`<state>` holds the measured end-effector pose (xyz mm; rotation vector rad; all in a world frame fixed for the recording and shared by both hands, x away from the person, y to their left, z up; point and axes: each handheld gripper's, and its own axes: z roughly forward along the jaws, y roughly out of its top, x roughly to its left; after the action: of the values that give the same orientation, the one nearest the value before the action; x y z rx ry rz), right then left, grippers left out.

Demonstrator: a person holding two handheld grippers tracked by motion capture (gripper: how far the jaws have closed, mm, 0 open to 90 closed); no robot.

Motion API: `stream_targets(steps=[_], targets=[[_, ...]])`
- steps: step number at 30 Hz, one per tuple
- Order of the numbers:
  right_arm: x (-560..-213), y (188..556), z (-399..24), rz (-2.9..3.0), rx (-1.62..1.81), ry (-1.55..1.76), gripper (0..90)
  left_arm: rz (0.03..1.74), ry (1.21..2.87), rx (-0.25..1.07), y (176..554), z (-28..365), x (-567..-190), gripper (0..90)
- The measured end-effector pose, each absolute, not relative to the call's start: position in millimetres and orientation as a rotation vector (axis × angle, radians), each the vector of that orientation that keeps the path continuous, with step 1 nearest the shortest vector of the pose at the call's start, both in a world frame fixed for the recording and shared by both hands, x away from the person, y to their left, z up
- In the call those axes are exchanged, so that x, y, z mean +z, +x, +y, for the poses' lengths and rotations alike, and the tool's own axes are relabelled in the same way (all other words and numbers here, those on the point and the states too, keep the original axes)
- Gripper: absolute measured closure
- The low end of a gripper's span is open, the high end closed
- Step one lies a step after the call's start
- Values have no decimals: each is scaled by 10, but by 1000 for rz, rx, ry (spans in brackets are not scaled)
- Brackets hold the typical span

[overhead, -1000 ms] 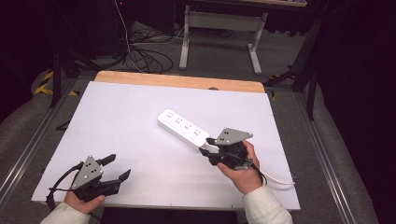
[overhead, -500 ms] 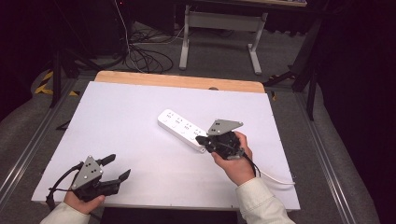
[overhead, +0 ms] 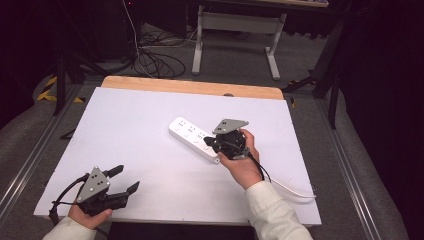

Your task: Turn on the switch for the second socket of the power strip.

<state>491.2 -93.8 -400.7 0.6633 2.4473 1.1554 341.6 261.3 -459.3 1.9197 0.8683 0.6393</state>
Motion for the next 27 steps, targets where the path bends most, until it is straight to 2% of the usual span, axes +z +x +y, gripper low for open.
stream_targets(steps=[13, 27], targets=[[-4263, 5211, -797, 2460, 1194, 735, 900, 869, 1922, 642, 3425, 2615, -4594, 282], [-4476, 5373, -684, 2453, 1191, 798, 900, 872, 1922, 644, 3424, 2619, -4593, 282]])
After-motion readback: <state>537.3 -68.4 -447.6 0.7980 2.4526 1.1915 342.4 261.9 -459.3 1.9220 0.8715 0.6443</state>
